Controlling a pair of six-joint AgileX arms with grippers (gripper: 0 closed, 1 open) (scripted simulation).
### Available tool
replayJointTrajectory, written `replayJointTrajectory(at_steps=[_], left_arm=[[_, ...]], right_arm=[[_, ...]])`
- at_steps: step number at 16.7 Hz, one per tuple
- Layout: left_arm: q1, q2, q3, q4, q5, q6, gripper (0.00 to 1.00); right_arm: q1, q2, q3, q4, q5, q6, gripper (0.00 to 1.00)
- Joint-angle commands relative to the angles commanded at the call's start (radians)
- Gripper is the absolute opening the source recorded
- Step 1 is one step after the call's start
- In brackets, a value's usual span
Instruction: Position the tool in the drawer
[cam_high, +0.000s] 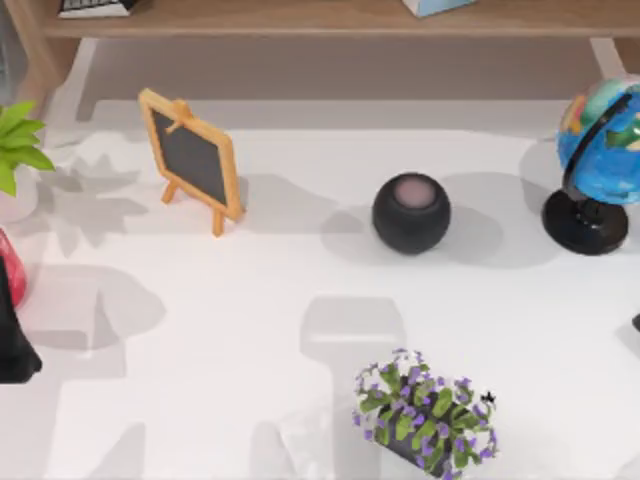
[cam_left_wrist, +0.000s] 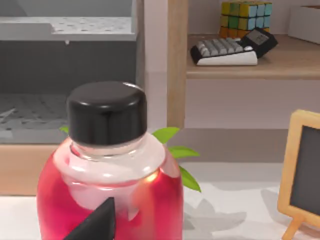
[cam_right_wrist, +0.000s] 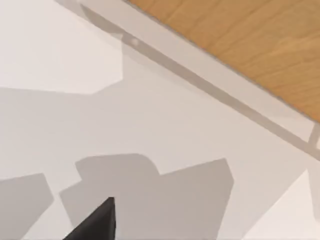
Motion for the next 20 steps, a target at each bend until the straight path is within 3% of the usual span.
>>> replayJointTrajectory(at_steps=[5, 9, 12, 20], left_arm=[[0.0, 0.0, 0.0, 0.0, 0.0, 0.0, 1.0], [0.0, 0.0, 0.0, 0.0, 0.0, 0.0, 1.0], [0.0, 0.0, 0.0, 0.0, 0.0, 0.0, 1.0], [0.0, 0.0, 0.0, 0.0, 0.0, 0.0, 1.0]], right_arm=[[0.3, -0.014, 0.182, -0.536, 0.149, 0.285, 1.0], [0.495, 0.008, 0.286, -0.785, 0.238, 0.465, 1.0], [0.561, 0.022, 0.321, -0.859, 0.269, 0.529, 1.0], [0.563, 0.038, 0.291, -0.821, 0.27, 0.532, 1.0]])
